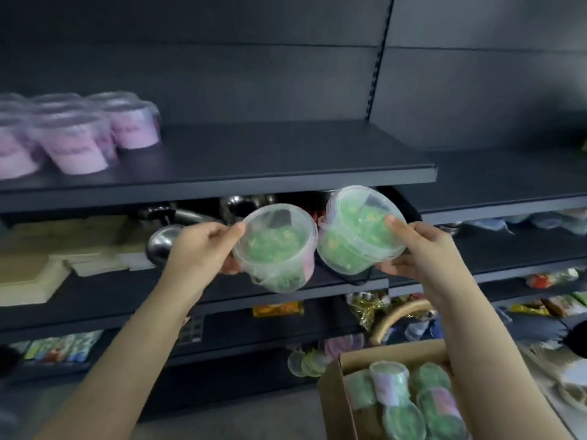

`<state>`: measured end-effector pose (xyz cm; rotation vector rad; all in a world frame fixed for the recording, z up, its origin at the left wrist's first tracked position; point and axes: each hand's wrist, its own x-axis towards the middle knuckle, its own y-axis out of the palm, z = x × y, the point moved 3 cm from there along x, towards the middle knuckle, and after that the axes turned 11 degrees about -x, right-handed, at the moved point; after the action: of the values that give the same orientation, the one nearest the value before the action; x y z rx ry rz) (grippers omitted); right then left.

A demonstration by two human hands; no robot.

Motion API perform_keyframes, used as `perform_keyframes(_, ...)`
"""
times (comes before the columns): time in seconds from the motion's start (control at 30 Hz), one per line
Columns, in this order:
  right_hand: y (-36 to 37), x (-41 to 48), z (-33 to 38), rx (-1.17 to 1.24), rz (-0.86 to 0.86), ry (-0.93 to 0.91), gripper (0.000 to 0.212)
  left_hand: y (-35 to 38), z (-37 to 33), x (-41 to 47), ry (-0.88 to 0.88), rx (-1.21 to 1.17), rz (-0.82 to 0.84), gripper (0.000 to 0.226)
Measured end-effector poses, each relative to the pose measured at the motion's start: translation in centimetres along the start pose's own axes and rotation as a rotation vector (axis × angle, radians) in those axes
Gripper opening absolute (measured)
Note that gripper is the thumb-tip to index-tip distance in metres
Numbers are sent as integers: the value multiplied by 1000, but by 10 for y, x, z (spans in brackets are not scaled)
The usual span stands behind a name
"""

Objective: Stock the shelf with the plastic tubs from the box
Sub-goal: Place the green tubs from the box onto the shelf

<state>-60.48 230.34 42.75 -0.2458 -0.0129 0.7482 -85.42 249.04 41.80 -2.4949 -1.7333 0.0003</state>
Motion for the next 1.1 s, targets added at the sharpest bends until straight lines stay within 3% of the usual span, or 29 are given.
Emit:
perform_keyframes(0.2, 91, 4, 62, 24, 62, -63, 48, -101, -32, 41, 111, 33, -74, 29)
perform_keyframes(0.4, 151, 17, 100, -55, 30, -124, 54, -145, -69, 92, 243, 255, -78, 35)
perform_keyframes(0.7, 196, 83, 131, -217, -123, -105, 55, -141, -96, 182, 386, 662, -62, 47)
perform_keyframes(0.9, 218, 140, 137, -194, -100, -7, 54, -128, -100, 232, 337, 635, -80, 43)
perform_keyframes(1.0, 219, 158, 144, -146, 40, -39, 44, -114, -102, 232, 351, 545, 57, 59)
perform_keyframes(1.1, 214, 171, 152, -293, 216, -174, 35, -95, -94, 230, 378, 710, 254, 72)
